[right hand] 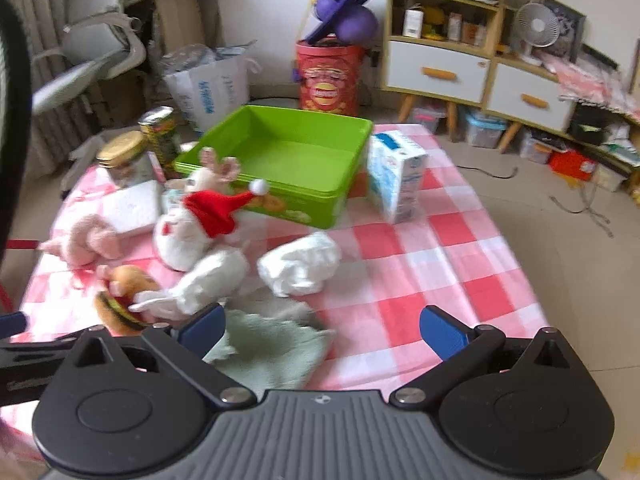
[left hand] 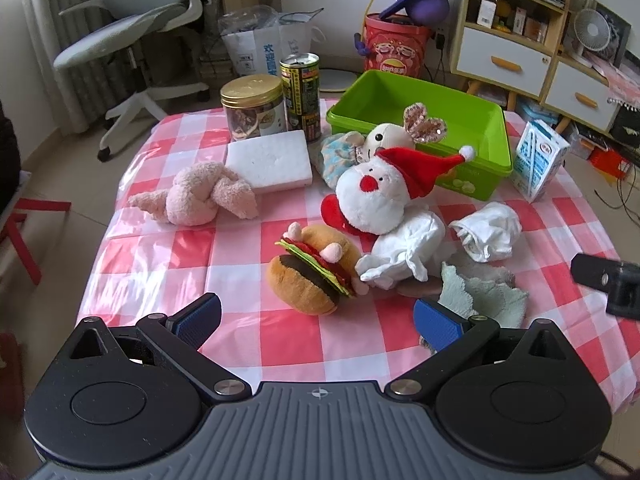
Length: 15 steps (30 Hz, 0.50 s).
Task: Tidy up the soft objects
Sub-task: 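Move the right tool to the green towel while the left tool approaches the hamburger plush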
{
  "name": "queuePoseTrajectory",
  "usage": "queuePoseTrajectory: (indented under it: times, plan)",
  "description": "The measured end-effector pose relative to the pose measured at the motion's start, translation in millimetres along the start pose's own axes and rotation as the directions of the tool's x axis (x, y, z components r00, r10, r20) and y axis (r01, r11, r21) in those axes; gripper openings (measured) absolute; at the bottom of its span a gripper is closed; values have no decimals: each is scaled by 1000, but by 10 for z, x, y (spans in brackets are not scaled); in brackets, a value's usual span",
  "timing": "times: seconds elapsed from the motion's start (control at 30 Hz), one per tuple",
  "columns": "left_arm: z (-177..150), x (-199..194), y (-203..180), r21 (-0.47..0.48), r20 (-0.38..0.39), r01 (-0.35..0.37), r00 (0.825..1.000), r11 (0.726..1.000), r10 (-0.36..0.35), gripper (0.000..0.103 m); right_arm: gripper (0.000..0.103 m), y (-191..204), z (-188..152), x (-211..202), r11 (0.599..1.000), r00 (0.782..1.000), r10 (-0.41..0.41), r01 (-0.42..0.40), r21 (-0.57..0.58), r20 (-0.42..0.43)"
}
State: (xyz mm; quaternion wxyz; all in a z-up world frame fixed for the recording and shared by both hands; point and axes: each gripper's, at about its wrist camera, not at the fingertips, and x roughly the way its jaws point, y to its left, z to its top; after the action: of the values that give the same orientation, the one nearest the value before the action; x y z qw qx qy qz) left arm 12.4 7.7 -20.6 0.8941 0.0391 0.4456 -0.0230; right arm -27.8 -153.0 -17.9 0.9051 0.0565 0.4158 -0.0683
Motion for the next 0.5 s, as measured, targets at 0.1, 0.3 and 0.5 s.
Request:
queuePoseTrajectory:
  times: [0.1,0.3,0.5]
  plan:
    - [-4,24,21,-1,-3,21,1000,1000,-21,98,89,-42,13,65,999,999,-32,32,12,-5]
    - [6,40,85,-22,3,44,999,999,-44,98,89,-21,11,86,998,998,-59,59,4,3]
    - [2,85,102,-26,3,40,999,999,-40,98,89,32,4,149,999,999,-43,43,-4,-13]
